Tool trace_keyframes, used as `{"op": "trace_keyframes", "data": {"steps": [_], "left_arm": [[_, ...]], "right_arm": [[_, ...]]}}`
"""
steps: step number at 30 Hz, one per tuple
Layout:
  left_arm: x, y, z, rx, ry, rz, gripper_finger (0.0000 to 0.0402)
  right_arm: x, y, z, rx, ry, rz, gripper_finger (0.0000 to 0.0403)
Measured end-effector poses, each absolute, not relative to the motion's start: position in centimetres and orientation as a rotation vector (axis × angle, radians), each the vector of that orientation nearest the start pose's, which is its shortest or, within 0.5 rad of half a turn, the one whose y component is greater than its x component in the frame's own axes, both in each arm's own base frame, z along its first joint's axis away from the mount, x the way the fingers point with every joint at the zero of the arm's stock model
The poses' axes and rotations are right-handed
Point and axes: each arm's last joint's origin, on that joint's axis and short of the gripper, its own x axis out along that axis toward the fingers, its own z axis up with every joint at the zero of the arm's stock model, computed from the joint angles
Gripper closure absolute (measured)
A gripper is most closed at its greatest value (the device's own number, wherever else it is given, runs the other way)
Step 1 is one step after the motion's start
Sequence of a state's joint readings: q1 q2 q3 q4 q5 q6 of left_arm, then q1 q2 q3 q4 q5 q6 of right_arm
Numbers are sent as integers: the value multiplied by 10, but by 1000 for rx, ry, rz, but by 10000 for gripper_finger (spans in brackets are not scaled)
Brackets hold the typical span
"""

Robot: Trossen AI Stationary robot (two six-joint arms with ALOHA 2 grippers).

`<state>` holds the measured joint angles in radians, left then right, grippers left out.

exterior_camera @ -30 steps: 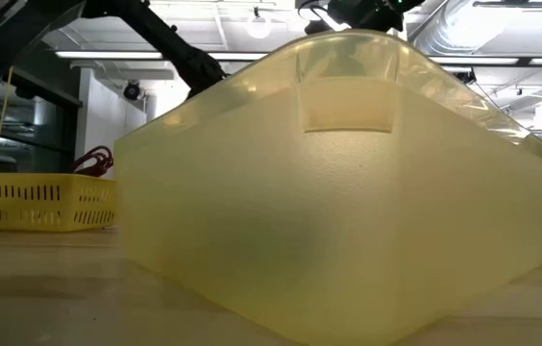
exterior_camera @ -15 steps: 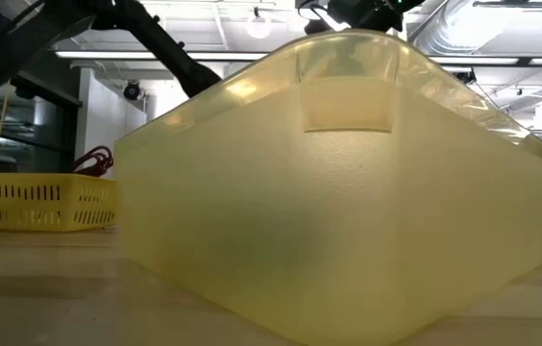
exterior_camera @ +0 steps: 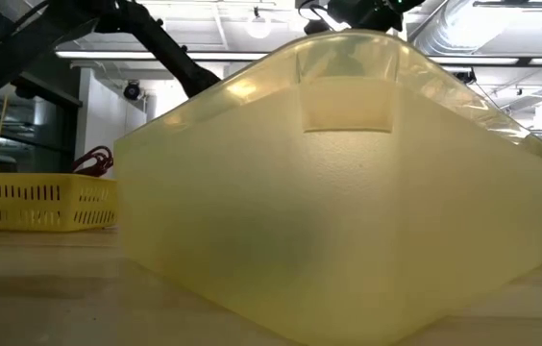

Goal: Pick and place items into bin
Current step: Put the black cable charger into the left yellow bin

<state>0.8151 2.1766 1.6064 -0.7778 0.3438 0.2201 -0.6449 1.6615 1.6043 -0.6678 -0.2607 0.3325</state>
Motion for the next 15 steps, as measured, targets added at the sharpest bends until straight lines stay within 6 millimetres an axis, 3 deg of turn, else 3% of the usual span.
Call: {"op": "trace_keyframes", "data": {"steps": [11, 15], "left_arm": [[309, 303, 136, -561, 1183, 297, 281], [309, 304, 135, -559, 1188, 321, 315]], "right_arm": [[295, -213, 349, 633, 594, -485, 192], [295, -213, 349, 629, 595, -496, 192]]}}
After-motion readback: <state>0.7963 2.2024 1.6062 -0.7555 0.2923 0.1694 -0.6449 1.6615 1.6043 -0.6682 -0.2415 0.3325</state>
